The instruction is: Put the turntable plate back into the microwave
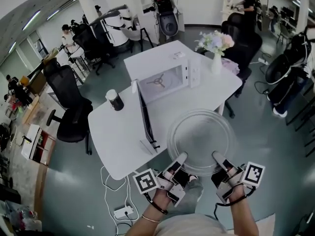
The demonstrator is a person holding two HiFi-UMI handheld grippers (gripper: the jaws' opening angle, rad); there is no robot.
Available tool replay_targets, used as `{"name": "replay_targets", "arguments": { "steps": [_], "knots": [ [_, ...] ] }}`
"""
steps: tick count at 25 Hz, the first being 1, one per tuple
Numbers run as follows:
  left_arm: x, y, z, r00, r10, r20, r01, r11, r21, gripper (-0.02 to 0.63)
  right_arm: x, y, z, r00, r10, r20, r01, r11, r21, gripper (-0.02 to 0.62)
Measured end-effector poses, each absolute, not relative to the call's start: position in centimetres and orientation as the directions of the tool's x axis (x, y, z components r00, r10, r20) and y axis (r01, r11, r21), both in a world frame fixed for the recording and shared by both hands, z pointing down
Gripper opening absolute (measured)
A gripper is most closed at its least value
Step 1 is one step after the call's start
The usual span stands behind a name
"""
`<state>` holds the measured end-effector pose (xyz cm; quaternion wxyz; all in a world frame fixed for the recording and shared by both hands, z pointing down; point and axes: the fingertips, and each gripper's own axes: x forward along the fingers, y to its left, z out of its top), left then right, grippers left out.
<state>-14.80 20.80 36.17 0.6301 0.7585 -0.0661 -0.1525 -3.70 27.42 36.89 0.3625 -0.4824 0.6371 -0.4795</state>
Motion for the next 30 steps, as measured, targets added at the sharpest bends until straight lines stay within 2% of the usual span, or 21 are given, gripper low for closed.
{"name": "replay_targets", "arguments": {
  "steps": [6, 17, 26, 30],
  "knots": [
    [-10.6, 16.4, 36.4, 0.933, -0.306, -0.188, 0.126, -0.213, 0.969, 0.043, 0.4, 22.8, 36.4, -0.313, -0.950, -0.004, -0.321, 0.109, -0.941, 0.050],
    [-2.2, 8.9, 36.3, 0.923, -0.345, -0.172, 0.098, -0.220, 0.970, 0.043, 9.1, 14.7, 36.2, -0.364, -0.931, 0.006, -0.298, 0.111, -0.948, 0.049],
    [-0.8, 2.8, 37.2, 0.879, -0.446, -0.168, 0.086, -0.199, 0.976, 0.044, 10.8, 7.3, 36.6, -0.471, -0.882, 0.015, -0.288, 0.138, -0.947, 0.049],
    [-1.1, 1.3, 37.9, 0.854, -0.500, -0.144, 0.056, -0.188, 0.981, 0.044, 10.7, 5.0, 37.5, -0.523, -0.852, 0.007, -0.244, 0.142, -0.959, 0.049]
  ]
}}
